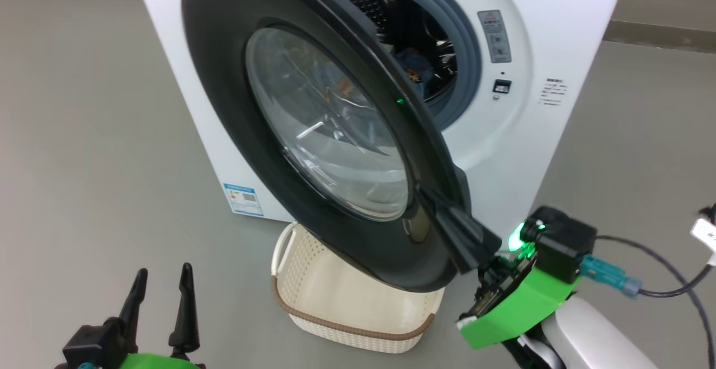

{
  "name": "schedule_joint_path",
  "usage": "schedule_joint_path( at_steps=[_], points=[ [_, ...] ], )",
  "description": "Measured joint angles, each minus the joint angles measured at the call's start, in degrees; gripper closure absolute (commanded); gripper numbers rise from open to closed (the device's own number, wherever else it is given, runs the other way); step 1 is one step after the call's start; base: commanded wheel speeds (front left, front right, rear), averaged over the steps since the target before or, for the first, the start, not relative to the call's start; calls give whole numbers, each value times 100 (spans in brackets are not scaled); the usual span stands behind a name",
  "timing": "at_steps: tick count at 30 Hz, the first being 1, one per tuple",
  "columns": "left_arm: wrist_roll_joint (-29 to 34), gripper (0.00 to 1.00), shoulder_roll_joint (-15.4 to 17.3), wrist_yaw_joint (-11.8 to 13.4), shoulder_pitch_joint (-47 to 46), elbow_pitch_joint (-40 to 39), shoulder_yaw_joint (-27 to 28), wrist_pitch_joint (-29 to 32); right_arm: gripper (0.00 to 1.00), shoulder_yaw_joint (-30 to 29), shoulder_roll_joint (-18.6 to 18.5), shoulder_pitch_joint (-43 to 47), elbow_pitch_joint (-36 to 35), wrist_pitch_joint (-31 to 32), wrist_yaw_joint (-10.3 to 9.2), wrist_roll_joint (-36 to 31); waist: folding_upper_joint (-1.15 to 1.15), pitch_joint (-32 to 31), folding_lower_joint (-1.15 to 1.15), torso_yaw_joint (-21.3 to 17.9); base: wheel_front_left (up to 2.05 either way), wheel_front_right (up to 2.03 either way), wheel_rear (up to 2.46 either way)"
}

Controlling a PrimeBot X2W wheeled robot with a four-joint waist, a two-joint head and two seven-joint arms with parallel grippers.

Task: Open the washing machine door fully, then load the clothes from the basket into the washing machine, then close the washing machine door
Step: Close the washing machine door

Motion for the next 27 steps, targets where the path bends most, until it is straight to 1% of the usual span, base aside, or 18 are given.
schedule_joint_path(
  at_steps=[6, 11, 18, 21, 27],
  points=[
    [-4, 0, -4, 0, 14, 0, 12, 0, 100, 116, -1, 138, 646, 0, 0, 11, 0, 7, 0, 185, 0, 0, 0],
    [-8, 0, -8, 0, 14, 0, 12, 0, 100, 176, -32, 139, 1217, 0, 0, 189, 0, 58, 0, 269, 0, 0, 0],
    [-12, 0, -23, -1, 12, 2, -47, 0, 100, 243, -89, 85, 1747, 0, 0, 314, 0, 182, 0, 335, 0, 0, 0],
    [-34, 0, -24, -1, 10, 2, -60, 0, 100, 201, -136, 69, 1860, 0, 0, 348, 0, 219, 0, 360, 0, 0, 0],
    [-42, 0, -24, -2, 2, 1, -62, 0, 100, -75, -200, 52, 1923, 0, 2, 354, 0, 390, 0, 395, 0, 0, 0]
  ],
)
